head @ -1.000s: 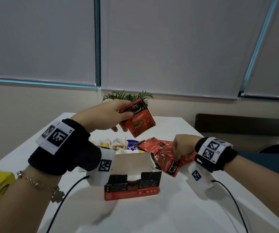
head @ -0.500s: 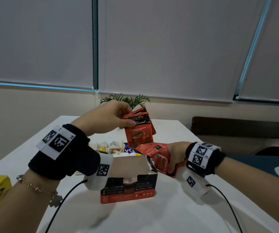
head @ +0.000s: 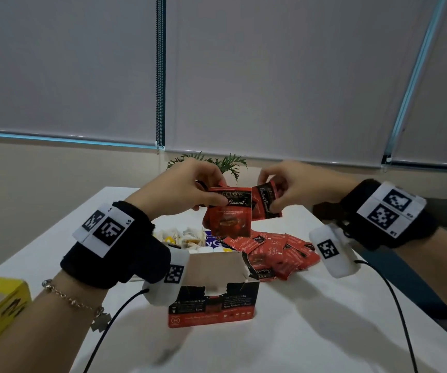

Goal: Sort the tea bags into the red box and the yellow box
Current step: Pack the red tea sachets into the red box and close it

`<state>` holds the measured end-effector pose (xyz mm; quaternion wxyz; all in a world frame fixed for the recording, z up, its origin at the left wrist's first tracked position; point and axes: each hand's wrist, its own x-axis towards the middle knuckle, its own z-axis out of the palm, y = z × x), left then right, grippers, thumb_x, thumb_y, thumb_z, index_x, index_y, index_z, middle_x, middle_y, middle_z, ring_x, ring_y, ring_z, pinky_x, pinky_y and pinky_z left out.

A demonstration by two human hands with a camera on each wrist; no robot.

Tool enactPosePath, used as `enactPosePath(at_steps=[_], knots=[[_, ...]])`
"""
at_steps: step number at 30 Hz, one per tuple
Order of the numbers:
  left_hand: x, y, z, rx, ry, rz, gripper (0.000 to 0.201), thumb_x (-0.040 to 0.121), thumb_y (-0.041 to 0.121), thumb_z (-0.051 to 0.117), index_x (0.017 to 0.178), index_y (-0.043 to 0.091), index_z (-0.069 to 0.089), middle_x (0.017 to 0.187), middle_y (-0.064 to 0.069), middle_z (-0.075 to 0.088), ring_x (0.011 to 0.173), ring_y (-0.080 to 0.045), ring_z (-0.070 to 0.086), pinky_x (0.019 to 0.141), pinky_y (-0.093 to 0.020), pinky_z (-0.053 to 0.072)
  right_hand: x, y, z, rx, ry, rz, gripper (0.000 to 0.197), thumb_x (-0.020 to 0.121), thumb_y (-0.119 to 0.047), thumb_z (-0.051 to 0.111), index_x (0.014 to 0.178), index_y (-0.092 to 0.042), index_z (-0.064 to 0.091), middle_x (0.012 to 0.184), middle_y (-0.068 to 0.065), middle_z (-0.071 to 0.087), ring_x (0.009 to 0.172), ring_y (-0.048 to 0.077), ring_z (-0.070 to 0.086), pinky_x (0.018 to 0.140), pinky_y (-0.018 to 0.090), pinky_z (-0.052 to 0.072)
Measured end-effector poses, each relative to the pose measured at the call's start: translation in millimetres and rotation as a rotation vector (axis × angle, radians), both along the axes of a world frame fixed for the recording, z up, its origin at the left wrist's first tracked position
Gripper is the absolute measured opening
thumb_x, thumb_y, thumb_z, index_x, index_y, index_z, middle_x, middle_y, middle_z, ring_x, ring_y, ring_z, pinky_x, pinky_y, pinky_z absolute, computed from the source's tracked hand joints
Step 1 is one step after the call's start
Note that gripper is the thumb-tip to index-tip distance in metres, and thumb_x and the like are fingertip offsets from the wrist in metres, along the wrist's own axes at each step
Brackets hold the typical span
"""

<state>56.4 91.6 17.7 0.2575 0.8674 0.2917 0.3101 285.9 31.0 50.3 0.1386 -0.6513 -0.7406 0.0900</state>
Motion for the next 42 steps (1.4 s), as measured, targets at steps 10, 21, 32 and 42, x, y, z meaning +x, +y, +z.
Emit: enactPosePath(at_steps=[10,21,32,42], knots=[[2,1,1,-0.005,-0.156,0.066,0.023,0.073,0.013,0.081,0.091,0.014,0.067,0.089,-0.001,0.063,0.062,-0.017,0.065,0.062,-0.032,0.060,-29,-13,10,0.239,0.117,0.100,0.012,0.092,-0.016,0.065,0.103,-0.014,0.070,0.091,0.001,0.072,0.072,0.019,0.072,0.059,0.030,0.060],[0,1,4,-0.065,-0.281,0.083,0.014,0.075,0.024,0.080,0.087,0.019,0.075,0.072,0.005,0.070,0.068,-0.006,0.065,0.065,-0.022,0.057,-38,-17,7,0.154,0.356,0.204,0.025,0.100,-0.008,0.050,0.115,-0.011,0.070,0.098,0.007,0.075,0.088,0.018,0.073,0.070,0.029,0.061],[-1,5,3,-0.273,-0.571,0.051,0.020,0.081,0.007,0.072,0.098,-0.004,0.068,0.078,-0.003,0.067,0.074,-0.014,0.071,0.069,-0.031,0.061,-52,-5,-39,-0.021,0.941,0.127,0.037,0.095,-0.053,0.039,0.124,-0.031,0.049,0.117,0.000,0.066,0.112,0.018,0.064,0.100,0.041,0.049],[4,1,2,-0.416,-0.651,0.008,0.012,0.089,0.012,0.063,0.100,0.008,0.064,0.094,-0.011,0.072,0.087,-0.021,0.072,0.081,-0.034,0.060,-69,-2,-57,0.271,1.062,0.194,0.022,0.104,-0.022,0.040,0.123,-0.016,0.050,0.100,0.012,0.069,0.075,0.021,0.071,0.067,0.024,0.057]])
